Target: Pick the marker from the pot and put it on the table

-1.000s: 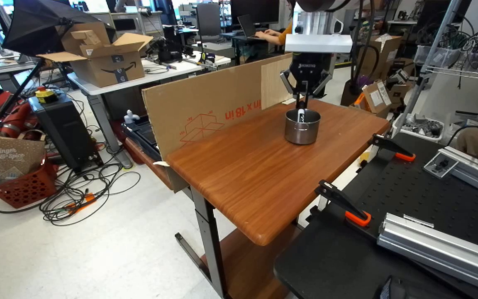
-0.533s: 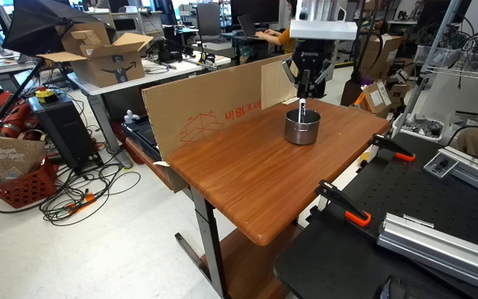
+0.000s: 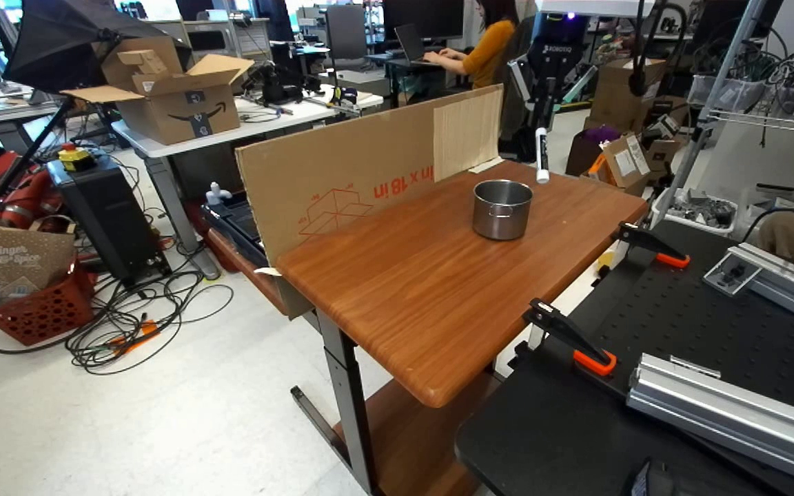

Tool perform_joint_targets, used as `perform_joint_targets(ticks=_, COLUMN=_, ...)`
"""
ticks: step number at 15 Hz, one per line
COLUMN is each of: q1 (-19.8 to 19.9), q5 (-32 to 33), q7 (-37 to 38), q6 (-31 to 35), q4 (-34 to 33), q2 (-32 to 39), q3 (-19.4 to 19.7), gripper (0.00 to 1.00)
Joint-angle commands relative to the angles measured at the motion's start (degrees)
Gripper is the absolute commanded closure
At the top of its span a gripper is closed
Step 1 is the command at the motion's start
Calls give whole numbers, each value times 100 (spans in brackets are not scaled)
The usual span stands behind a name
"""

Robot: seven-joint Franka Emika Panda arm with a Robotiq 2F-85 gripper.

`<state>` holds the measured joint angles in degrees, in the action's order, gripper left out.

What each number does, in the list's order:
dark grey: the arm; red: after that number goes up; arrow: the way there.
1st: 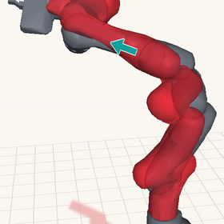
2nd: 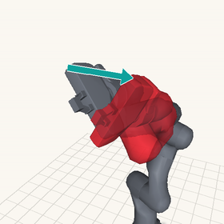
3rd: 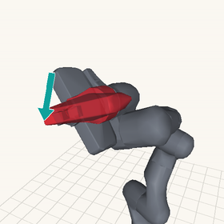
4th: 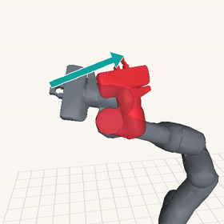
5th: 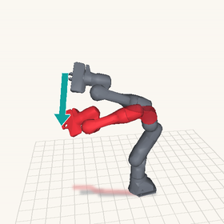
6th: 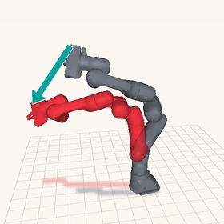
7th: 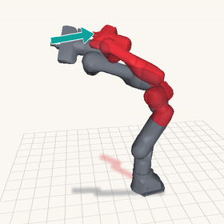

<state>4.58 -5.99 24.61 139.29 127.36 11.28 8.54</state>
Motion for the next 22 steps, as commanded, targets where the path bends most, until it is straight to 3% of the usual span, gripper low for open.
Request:
perform_joint_targets(ticks=1, q1=253, q5=-177, q7=-547, q6=-185, q4=-101, q2=12, q3=57, gripper=95)
perform_joint_targets(ticks=6, q1=485, q5=-356, q7=-926, q6=-189, q4=-571, q2=491, q3=45, gripper=95)
perform_joint_targets(ticks=22, q1=265, q5=-146, q7=-602, q6=-175, q4=-2399, q2=2744, q3=95, gripper=95)
